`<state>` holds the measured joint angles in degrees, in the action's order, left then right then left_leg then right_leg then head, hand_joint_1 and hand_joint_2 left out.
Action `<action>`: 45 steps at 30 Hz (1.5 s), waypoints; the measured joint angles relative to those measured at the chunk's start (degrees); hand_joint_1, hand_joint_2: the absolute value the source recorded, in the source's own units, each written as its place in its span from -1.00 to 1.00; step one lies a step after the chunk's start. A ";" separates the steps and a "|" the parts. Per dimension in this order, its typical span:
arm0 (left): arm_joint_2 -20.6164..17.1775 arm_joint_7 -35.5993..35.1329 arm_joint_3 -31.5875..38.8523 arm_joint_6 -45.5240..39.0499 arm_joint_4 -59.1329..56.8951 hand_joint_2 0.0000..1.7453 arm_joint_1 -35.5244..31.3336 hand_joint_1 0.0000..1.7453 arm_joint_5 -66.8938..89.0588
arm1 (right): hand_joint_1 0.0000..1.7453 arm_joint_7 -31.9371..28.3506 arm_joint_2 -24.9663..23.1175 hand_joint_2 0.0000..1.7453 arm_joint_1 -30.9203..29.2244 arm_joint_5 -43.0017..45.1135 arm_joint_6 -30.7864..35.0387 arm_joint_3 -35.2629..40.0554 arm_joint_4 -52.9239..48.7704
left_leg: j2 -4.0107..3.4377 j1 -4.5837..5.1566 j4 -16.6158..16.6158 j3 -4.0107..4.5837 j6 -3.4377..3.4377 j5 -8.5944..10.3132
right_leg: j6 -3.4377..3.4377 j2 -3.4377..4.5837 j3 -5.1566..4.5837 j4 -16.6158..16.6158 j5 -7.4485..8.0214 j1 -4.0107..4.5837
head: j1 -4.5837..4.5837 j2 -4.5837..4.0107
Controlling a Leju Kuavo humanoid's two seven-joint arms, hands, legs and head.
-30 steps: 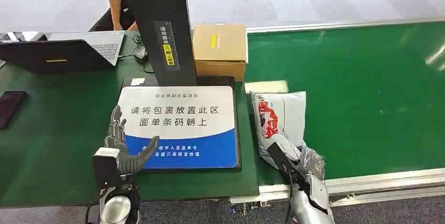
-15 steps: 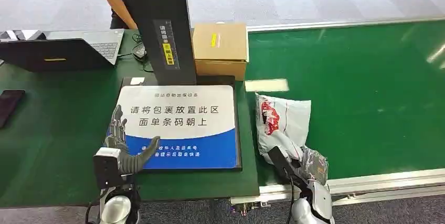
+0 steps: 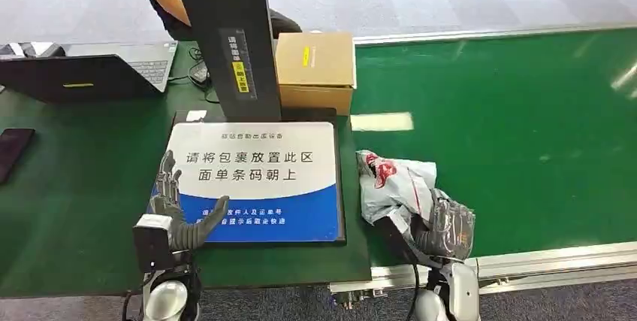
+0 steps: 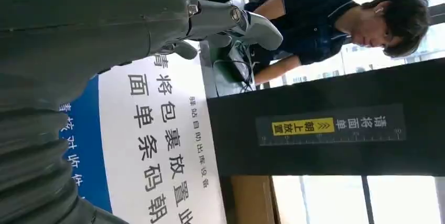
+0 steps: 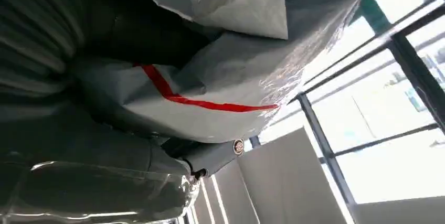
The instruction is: Moved the parcel from conveyor to table for the left to box.
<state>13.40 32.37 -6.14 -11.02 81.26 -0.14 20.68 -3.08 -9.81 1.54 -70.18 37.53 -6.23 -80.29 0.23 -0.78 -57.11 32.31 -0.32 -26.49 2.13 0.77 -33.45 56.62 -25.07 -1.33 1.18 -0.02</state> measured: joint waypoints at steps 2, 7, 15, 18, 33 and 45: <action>0.00 0.28 0.04 0.00 -0.26 1.00 -0.03 -1.00 -0.22 | 1.00 -0.22 0.00 1.00 0.94 -0.22 0.85 1.51 -2.58 | -0.01 0.00 0.00 0.00 0.00 0.00 | 0.00 0.01 -0.01 0.00 0.00 0.00 | -0.02 0.00; 0.00 1.03 0.09 -0.04 -0.83 1.00 -0.07 -1.00 -0.61 | 1.00 -2.74 0.00 1.00 2.65 -1.01 1.99 4.17 -7.91 | 0.00 0.00 0.00 0.01 0.00 -0.01 | 0.00 0.01 -0.02 0.00 0.00 -0.01 | 0.00 0.00; 0.02 1.60 0.07 -0.22 -1.81 1.00 -0.18 -1.00 -0.85 | 1.00 -8.68 -1.07 1.00 3.69 -1.09 1.99 5.64 -14.71 | 0.00 0.00 0.00 0.02 0.00 0.00 | 0.00 0.00 -0.02 0.00 0.00 -0.01 | 0.00 0.00; 0.02 1.77 0.04 -0.28 -2.16 1.00 -0.26 -1.00 -0.87 | 1.00 -11.24 -1.60 1.00 3.33 -0.02 1.96 6.05 -16.63 | -0.01 0.00 0.00 0.02 0.00 0.00 | 0.00 0.01 -0.02 0.00 0.00 -0.01 | -0.02 0.00; 0.02 3.15 -0.48 -2.14 -3.30 1.00 -1.29 -1.00 -2.12 | 1.00 -12.11 2.80 1.00 -10.00 12.07 0.61 20.72 -10.70 | -0.03 0.00 0.00 0.00 -0.02 0.02 | 0.00 0.01 -0.02 0.06 0.01 0.00 | 0.00 0.00; -0.33 4.98 -0.44 -6.82 -3.93 1.00 -1.54 -1.00 -4.79 | 1.00 -12.20 3.83 1.00 -20.23 15.43 -3.28 28.30 1.28 | -0.01 0.00 0.00 0.04 -0.02 0.02 | -0.01 0.00 -0.02 0.11 0.01 0.00 | -0.02 0.00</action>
<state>13.07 37.35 -6.58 -17.84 77.33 -1.68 15.89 -15.28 -5.99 -18.69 -54.75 34.25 22.08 -79.01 0.23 -0.78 -57.11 32.34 -0.34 -26.46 2.12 0.77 -33.47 56.73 -25.06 -1.33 1.16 -0.02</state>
